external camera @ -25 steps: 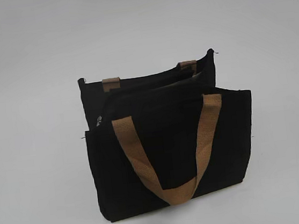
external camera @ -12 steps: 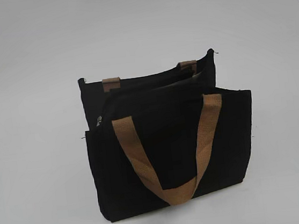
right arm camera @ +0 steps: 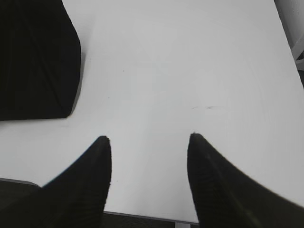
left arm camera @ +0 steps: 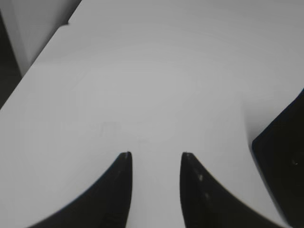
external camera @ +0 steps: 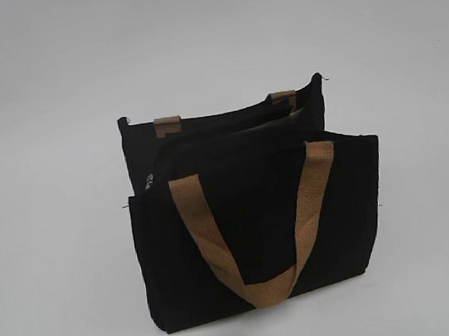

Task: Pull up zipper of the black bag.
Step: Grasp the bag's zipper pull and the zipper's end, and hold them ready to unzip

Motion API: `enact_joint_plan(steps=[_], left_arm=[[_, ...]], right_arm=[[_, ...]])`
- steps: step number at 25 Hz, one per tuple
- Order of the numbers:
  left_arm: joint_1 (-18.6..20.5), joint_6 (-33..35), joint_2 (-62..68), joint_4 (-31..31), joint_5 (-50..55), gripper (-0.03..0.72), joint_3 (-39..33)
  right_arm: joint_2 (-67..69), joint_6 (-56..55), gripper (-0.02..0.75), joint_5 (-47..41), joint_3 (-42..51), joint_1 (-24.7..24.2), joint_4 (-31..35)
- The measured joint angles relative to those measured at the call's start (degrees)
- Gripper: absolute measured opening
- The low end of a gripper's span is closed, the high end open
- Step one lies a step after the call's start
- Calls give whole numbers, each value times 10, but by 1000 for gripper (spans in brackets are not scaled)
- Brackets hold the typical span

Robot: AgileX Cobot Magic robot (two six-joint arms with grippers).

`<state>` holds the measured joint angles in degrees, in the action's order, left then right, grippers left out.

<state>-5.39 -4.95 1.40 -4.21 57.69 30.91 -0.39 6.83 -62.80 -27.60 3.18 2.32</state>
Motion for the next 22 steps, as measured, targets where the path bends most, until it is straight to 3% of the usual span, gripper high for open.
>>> enact_joint_plan(steps=[6,16,22], left_arm=[[0,74,88,92,-150,357,5],[0,384,414,482,-383,400,6],[-9,524,581,648,-430,400,6]], right_arm=[[50,1,405,19,-7,0,0],[181,17,405,178,-14,21,61],[280,62,405,215,-27,63,96]])
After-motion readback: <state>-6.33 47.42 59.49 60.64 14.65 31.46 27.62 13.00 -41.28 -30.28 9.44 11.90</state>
